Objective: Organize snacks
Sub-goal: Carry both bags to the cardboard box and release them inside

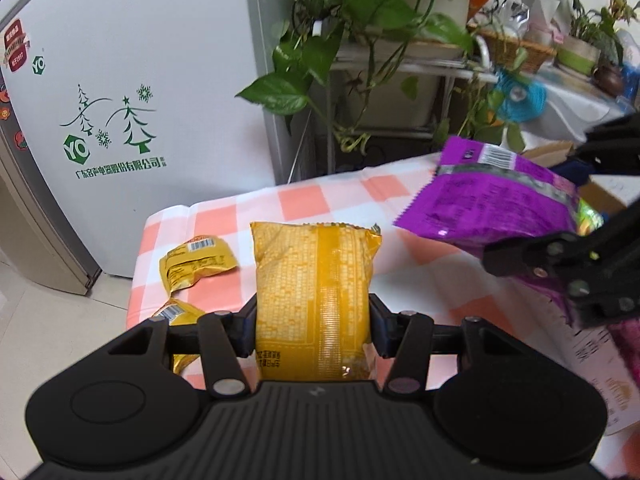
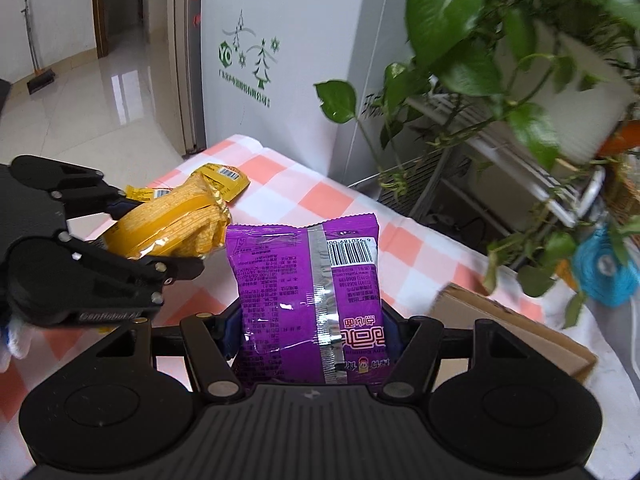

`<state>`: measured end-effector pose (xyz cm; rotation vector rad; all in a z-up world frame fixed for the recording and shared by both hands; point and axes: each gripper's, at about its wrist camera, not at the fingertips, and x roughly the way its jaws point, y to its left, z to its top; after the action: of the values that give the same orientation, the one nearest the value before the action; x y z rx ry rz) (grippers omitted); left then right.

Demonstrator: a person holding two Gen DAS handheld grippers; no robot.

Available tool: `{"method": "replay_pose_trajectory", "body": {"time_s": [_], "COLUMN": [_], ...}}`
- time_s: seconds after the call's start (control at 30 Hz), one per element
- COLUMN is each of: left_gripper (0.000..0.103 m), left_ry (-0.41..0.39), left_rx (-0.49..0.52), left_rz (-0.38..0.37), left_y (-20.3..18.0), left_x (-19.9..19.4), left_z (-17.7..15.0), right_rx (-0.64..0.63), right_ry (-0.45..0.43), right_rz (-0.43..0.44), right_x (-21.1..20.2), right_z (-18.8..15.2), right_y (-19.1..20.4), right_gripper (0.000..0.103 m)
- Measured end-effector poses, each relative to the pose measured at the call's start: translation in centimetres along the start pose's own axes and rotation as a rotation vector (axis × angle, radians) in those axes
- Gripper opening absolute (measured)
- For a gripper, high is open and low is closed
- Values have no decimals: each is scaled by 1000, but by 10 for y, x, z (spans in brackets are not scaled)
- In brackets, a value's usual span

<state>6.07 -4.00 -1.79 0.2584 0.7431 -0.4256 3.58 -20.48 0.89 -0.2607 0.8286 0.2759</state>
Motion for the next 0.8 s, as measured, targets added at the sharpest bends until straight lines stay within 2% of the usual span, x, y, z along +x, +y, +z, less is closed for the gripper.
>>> {"method": "replay_pose_trajectory", "body": {"time_s": [0.23,0.5,0.8], "left_gripper": [51,51,51], "left_ry": [-53,-52,-59], "left_rx": [18,17,26], "left_rz": [14,-18,-48], "left_y": [-12,-28,-47], "left_x": [-17,-16,-19], "left_z": [2,0,2], "right_rx": [12,48,124], "right_ry": [-21,4,-30], "right_rz": [-25,-52,-59], "right_x": [-22,-24,-39], "right_z": [-14,-25,-31], "right_y": [-13,-37,-62], "right_gripper": [71,71,71]}}
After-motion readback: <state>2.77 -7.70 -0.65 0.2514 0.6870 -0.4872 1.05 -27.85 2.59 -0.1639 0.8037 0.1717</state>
